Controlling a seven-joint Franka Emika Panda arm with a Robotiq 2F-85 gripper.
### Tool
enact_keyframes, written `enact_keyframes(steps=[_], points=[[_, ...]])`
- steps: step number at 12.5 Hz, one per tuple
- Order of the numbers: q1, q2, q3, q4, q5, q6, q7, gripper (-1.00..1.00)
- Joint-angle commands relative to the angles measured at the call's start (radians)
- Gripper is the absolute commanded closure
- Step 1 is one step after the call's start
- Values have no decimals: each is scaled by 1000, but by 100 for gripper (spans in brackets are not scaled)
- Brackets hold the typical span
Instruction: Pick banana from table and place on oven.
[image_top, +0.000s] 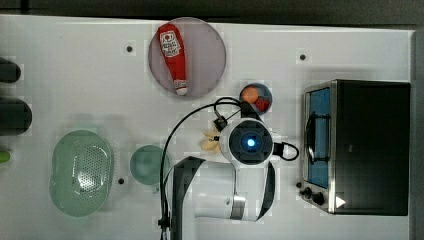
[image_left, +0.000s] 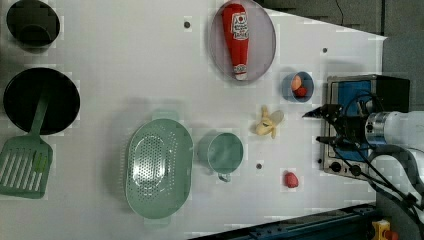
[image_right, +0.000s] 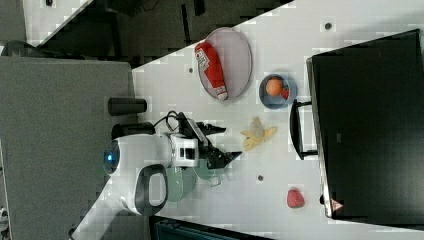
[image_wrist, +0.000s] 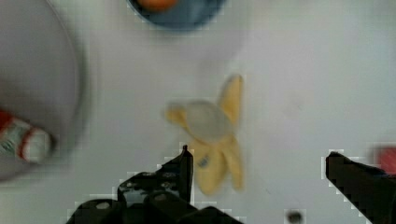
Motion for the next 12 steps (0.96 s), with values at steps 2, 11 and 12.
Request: enact_keyframes(steps=[2, 11, 12], points=[[25, 183, -4, -12, 6, 148, 28, -100], [27, 332, 10, -16, 8, 320, 34, -18], [27, 333, 9, -16, 8, 320, 34, 5]])
